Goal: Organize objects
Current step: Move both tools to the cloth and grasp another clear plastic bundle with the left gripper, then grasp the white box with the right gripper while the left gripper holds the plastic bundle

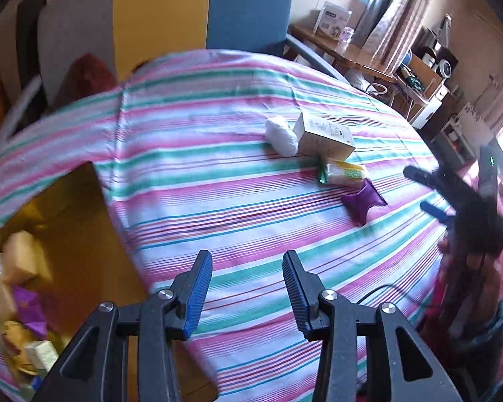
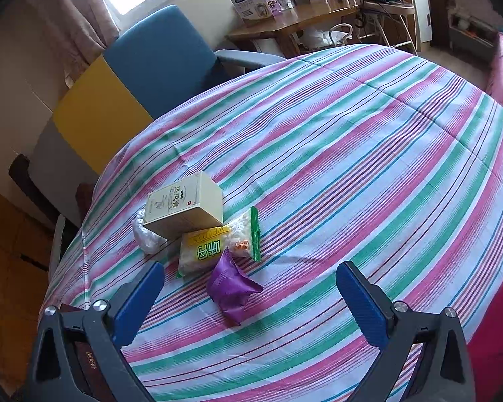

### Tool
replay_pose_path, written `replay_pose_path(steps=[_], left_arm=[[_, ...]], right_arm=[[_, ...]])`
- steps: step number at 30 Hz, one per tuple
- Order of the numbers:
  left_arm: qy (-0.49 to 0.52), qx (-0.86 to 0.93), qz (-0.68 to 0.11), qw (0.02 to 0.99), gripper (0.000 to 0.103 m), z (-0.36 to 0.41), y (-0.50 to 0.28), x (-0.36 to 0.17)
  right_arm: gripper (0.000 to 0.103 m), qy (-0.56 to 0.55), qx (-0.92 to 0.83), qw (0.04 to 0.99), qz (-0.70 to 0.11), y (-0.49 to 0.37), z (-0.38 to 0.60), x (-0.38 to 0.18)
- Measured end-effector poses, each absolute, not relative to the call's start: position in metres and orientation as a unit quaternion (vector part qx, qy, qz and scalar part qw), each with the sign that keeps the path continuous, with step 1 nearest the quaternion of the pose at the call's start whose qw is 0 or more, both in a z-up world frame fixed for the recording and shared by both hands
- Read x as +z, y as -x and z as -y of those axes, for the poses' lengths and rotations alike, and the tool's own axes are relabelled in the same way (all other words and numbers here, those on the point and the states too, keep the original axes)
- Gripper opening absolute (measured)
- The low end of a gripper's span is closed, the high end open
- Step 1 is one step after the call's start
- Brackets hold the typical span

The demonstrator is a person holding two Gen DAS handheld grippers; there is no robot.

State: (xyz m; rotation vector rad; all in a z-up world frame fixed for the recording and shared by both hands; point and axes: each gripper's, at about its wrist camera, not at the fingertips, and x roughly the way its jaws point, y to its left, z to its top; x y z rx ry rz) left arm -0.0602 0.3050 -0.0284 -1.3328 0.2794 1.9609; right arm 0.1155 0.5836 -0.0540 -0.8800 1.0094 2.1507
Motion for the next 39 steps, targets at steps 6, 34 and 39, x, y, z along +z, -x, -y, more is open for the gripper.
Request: replay_pose_path(steps=[6, 34, 39], left_arm=[[0.554, 0.749, -0.058, 0.359, 0.044, -0.355, 0.102, -0.046], [0.571, 0.747, -0.036, 0.340, 0.037, -0.499, 0.187, -0.127], [0.566, 0.749, -0.065, 0.337, 0.037, -0.468, 0.172, -0.123]], right_arm=[[0.103, 0.332, 0.818, 0.275, -0.380, -0.112, -0.579, -0.052], [0.103, 0.345, 0.824, 0.212, -0.398, -0.102, -0.571, -0.057], [0.103, 0.346, 0.823, 0.213, -0.398, -0.102, -0.570, -0.057]])
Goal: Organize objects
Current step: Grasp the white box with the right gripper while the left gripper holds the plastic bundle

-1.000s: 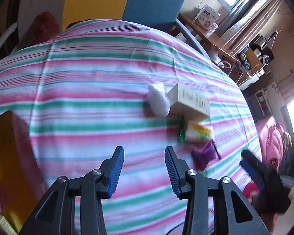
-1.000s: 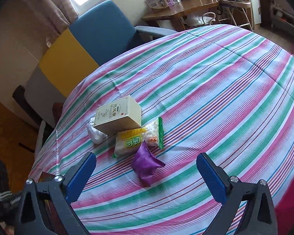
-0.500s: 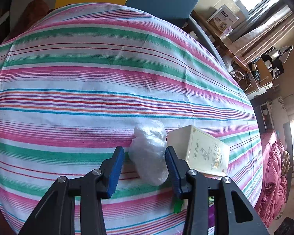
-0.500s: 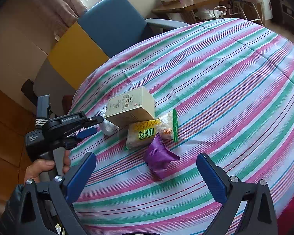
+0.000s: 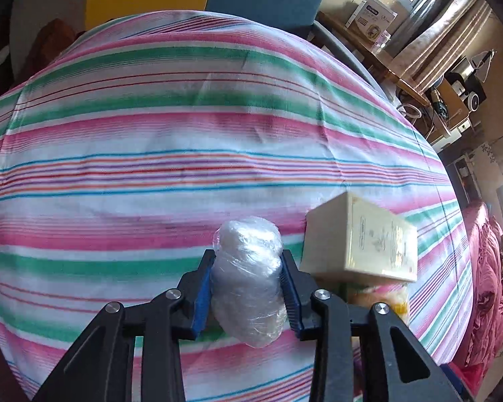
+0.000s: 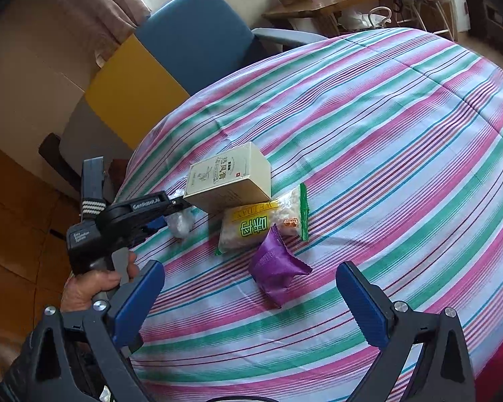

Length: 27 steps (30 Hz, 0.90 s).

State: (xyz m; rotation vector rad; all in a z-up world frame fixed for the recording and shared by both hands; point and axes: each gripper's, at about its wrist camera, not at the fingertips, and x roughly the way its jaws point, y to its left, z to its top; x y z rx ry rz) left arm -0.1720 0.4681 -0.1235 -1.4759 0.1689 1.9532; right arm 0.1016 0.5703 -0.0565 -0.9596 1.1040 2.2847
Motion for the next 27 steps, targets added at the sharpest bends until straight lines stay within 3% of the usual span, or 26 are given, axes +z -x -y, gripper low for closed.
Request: replay_pose_path(steps=[15, 27], left_arm=[[0.562, 0.731, -0.138, 0.362, 0.037, -0.375, 0.070, -0.123], [0.576, 0.721, -0.089, 0.375, 0.037, -0.359, 0.078, -0.125]], right_arm=[[0.103, 0.411, 0.819, 0.212, -0.340, -0.081, -0.556, -0.062], [0.103, 0.525, 0.838, 0.148, 0.014, 0.038, -0.561, -0.052]])
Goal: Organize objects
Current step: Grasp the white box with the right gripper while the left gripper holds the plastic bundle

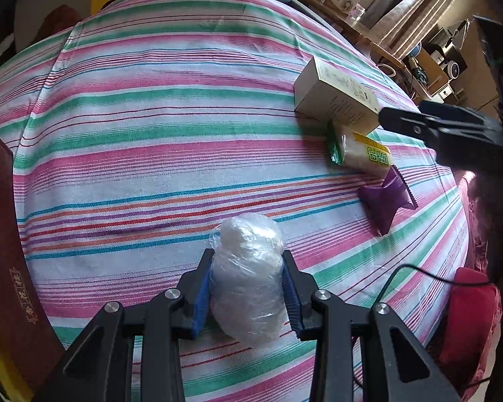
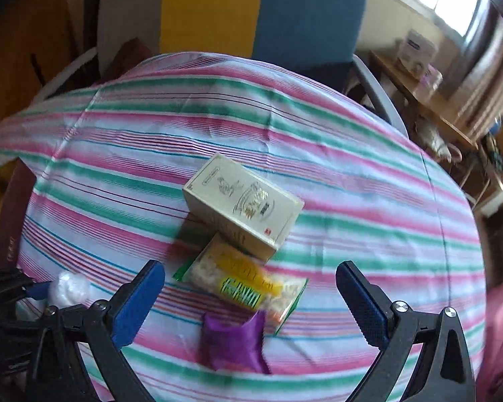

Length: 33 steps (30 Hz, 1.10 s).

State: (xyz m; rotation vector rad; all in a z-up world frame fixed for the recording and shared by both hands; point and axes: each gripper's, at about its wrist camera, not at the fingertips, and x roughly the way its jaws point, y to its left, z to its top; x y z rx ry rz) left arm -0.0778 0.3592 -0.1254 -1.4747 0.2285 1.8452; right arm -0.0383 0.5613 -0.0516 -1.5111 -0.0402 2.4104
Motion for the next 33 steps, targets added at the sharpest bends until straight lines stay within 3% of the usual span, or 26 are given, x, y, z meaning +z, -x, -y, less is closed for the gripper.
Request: replay_pose_path(steps=[4, 10, 11, 13, 18, 26, 33], left_arm=[[0.582, 0.717, -0.068, 0.378, 0.037, -0.356, 0.081, -0.127], [0.588, 0.712, -0.050, 0.382, 0.037, -0.351, 0.084, -0.127], [0.588, 0.711, -0.047, 0.382, 0.037, -0.351, 0.084, -0.127], [0.586, 0.712, -0.046, 0.384, 0.038, -0.350, 0.084, -0.127], [0.582, 0.715, -0.045, 0.384, 0.038, -0.355, 0.083, -0.129], [0.557, 0.729, -0.067, 0.392, 0.037, -0.345, 0.065, -0.107], [0.523, 0.744, -0.060, 0.411, 0.037, -0.309, 0.040, -0.067]], right_arm=[[0.103, 0.568, 0.810, 0.116, 0.081, 0.077, -0.567, -0.068], [0.102, 0.615, 0.775, 0.083, 0.117, 0.113, -0.568, -0.097], [0.099, 0.617, 0.774, 0.080, 0.114, 0.117, -0.569, -0.099], [0.072, 0.617, 0.774, 0.084, 0.114, 0.122, -0.569, -0.104], [0.054, 0.589, 0.799, 0.093, 0.080, 0.129, -0.564, -0.093], [0.051, 0.565, 0.820, 0.085, -0.038, 0.119, -0.540, -0.072], [0.051, 0.562, 0.819, 0.072, -0.090, 0.068, -0.495, -0.073]])
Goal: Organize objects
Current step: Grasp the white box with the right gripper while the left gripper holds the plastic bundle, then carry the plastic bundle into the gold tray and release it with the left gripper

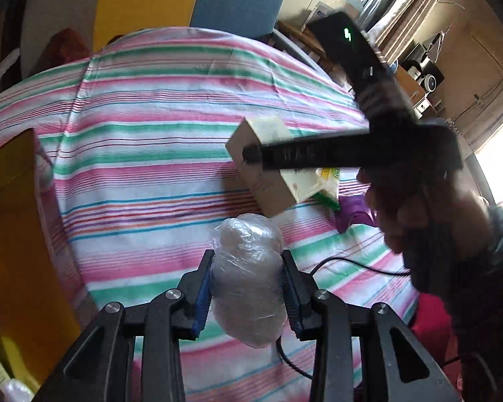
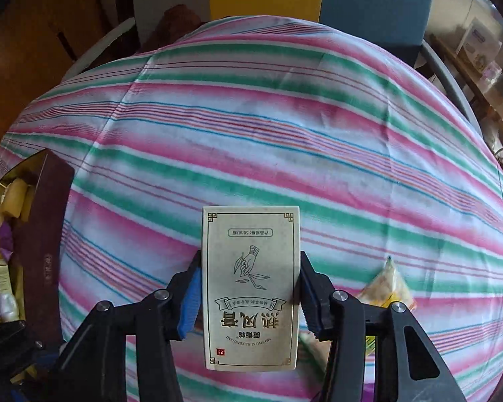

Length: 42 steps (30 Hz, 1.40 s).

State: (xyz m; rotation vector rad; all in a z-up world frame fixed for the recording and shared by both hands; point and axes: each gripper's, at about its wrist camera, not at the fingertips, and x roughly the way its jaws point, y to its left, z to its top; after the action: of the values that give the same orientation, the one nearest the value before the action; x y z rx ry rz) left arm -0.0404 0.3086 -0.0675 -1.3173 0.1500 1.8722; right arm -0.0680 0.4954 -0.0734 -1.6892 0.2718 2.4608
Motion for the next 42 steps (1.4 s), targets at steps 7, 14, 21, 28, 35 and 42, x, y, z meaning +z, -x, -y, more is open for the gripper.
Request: replay_pose_path(steps=[7, 14, 21, 28, 35, 42], left_arm=[[0.512, 0.758, -0.035, 0.403, 0.037, -0.251, 0.029, -0.045], [0.501, 0.792, 0.019, 0.349, 0.037, -0.158, 0.041, -0.029], [0.504, 0.826, 0.067, 0.243, 0.037, -0.064, 0.062, -0.036], [0.507, 0.825, 0.073, 0.239, 0.037, -0.066, 0.072, -0.045], [0.515, 0.820, 0.038, 0.246, 0.037, -0.094, 0.083, -0.061], [0.541, 0.811, 0.015, 0.223, 0.037, -0.108, 0.100, -0.088]], right_arm=[[0.051, 0.558, 0.820, 0.062, -0.117, 0.029, -0.439, -0.084], [0.051, 0.520, 0.844, 0.087, -0.101, 0.014, -0.421, -0.089], [0.051, 0.512, 0.849, 0.089, -0.092, 0.013, -0.418, -0.088], [0.051, 0.514, 0.850, 0.085, -0.079, 0.014, -0.415, -0.089], [0.051, 0.514, 0.851, 0.084, -0.075, 0.014, -0.415, -0.089], [0.051, 0.516, 0.849, 0.086, -0.065, 0.016, -0.413, -0.091]])
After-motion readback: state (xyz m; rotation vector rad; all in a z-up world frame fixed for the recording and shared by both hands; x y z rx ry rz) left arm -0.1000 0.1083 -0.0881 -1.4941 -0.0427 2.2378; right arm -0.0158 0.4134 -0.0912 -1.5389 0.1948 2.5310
